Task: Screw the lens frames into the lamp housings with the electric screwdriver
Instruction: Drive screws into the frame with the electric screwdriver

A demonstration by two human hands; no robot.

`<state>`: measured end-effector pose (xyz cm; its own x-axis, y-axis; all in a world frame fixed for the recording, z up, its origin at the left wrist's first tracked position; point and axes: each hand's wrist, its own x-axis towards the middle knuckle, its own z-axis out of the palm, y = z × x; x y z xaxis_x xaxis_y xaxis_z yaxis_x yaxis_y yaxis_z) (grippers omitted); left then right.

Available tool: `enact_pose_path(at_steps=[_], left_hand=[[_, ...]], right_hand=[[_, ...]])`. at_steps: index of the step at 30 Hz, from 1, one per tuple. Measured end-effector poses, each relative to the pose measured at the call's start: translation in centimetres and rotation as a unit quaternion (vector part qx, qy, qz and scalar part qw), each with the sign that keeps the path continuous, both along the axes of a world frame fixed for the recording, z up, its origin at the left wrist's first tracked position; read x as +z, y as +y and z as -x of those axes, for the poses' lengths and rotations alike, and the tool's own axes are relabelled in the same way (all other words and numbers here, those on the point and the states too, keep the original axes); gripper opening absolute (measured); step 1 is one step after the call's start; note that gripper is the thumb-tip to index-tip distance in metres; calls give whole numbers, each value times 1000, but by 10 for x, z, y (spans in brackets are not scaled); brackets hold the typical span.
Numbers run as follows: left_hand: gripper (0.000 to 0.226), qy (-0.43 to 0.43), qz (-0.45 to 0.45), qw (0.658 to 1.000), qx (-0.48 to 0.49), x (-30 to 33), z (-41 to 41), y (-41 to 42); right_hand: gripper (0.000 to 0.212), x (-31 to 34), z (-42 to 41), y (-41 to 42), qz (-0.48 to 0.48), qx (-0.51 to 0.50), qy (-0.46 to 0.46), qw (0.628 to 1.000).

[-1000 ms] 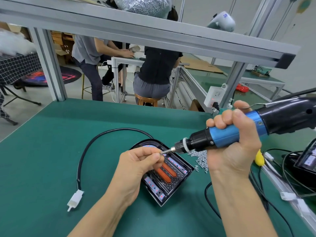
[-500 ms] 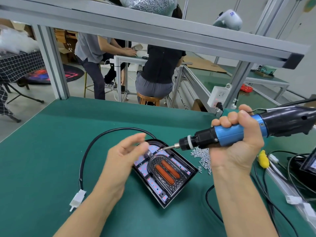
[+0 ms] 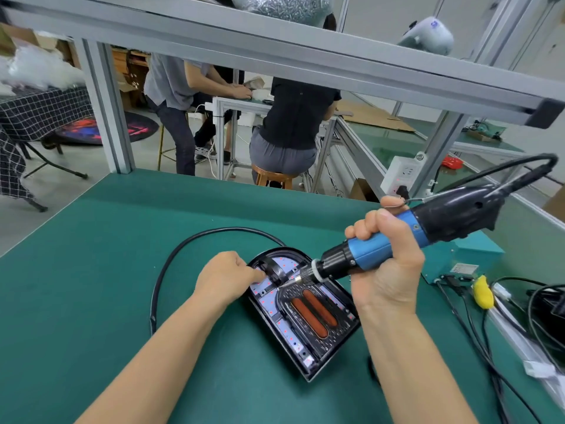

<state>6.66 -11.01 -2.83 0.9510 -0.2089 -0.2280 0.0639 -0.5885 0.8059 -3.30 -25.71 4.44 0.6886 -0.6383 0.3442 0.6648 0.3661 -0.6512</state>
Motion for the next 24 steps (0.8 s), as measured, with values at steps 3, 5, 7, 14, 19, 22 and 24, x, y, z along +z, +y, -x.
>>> enact_pose_path(at_steps=[3,5,7,14,19,22,24], left_hand=[[45,60,95,994,-3,-2,2,1],[33,55,98,994,-4,-9,3,2],[17,50,108,993,-4,-13,3,3],[20,43,116,992,7,-20,2,2],[25,37,120,992,11,-22,2,2],[25,37,123,992,15,-23,2,2],[27,36,122,992,18,-23,2,1]], right_hand=[[21,-3,-6,5,7,-1,11,1000],[21,-5,-10,8,16,-2,16,1000],[20,-6,-13,11,28,-5,21,999],[18,-12,-22,17,60,-7,40,997],[19,-12,-24,19,80,-7,47,996],[22,-10,-24,20,103,5,43,994],[21,-9,-25,22,100,22,38,994]])
